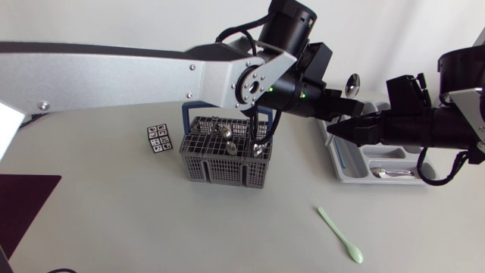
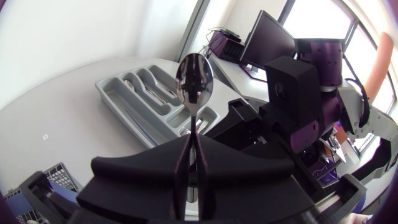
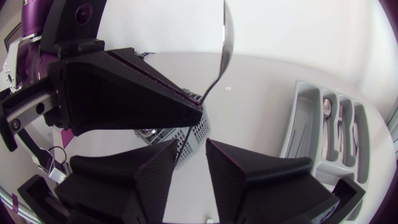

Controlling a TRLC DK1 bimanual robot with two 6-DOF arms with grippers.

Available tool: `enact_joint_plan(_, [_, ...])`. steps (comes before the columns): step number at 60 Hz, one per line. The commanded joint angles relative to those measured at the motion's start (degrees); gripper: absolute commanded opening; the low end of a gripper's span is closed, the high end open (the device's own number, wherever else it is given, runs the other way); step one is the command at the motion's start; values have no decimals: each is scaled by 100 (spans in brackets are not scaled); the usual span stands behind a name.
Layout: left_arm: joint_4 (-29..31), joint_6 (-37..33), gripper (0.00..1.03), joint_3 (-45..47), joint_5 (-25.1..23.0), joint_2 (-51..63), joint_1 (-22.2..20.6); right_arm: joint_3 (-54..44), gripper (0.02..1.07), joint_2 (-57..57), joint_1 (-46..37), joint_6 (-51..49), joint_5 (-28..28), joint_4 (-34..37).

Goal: Transfer all utensils from the basket to the drawer tray.

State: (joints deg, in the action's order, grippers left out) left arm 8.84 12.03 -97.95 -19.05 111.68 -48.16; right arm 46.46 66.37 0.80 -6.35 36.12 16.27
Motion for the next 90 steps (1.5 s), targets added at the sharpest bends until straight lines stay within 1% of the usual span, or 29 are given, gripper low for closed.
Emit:
enact_joint_plan(1, [-190,168,4,215,156,-243,26,109,13,60,-89,160,97,-63])
enact_joint_plan(5, [-436,203,4,338,288,-305,9,92,7,87,-141,152,176,-98])
enact_joint_plan(13, [-515,229,4,382,367,-357,-27,56,7,140,-133,90,194,-107])
enact_joint_plan(15, [-533,229,5,382,376,-357,-35,56,7,148,-124,81,194,-107])
enact_joint_plan(20, [-541,221,17,382,376,-384,-35,39,7,166,-89,28,194,-89])
enact_joint_plan(22, [-576,212,26,382,376,-401,-35,48,7,192,-89,-7,203,-80])
enact_joint_plan(27, [-550,150,41,356,376,-445,-53,48,7,236,-97,-112,220,-45])
enact_joint_plan(28, [-550,142,41,356,376,-454,-53,48,7,236,-115,-147,220,-36])
enact_joint_plan(33, [-515,54,55,408,376,-559,-88,39,7,289,-220,-323,326,25])
enact_joint_plan(36, [-515,36,59,444,376,-595,-97,39,7,306,-326,-446,378,87])
enact_joint_plan(40, [-524,18,60,470,402,-665,-106,65,7,333,-493,-683,440,201])
enact_joint_plan(42, [-524,-17,63,479,437,-700,-106,83,7,350,-607,-859,501,298])
enact_joint_plan(50, [-524,-254,63,602,507,-902,-106,259,7,605,-1214,-1896,774,825])
enact_joint_plan(54, [-533,-439,64,681,630,-1016,-132,364,7,851,-1583,-2538,844,1062])
enact_joint_plan(59, [-489,-729,64,760,674,-1104,-158,680,7,1352,-2163,-3601,932,1502])
enact_joint_plan(62, [-357,-966,64,769,674,-1104,-194,918,7,1669,-2488,-4217,950,1774])
enact_joint_plan(66, [-251,-1221,67,857,762,-1104,-255,1340,7,2108,-2892,-5175,1020,2319])
enact_joint_plan(72, [-119,-1625,67,1068,789,-1157,-325,1770,7,2583,-3358,-6062,985,2565])
enact_joint_plan(73, [-102,-1695,67,1138,833,-1183,-352,1867,7,2680,-3464,-6467,967,2662])
enact_joint_plan(77, [12,-1880,67,1252,982,-1280,-378,1999,7,2899,-3622,-7099,844,2697])
enact_joint_plan(80, [91,-1950,67,1323,991,-1350,-378,2096,7,3049,-3701,-7565,756,2741])
enact_joint_plan(84, [188,-2117,67,1410,1140,-1465,-378,2192,7,3321,-3745,-8110,414,2688])
enact_joint_plan(86, [197,-2144,67,1507,1175,-1561,-361,2227,7,3400,-3771,-8356,352,2688])
enact_joint_plan(90, [294,-2258,67,1621,1228,-1702,-308,2104,7,3550,-3771,-8752,-8,2381])
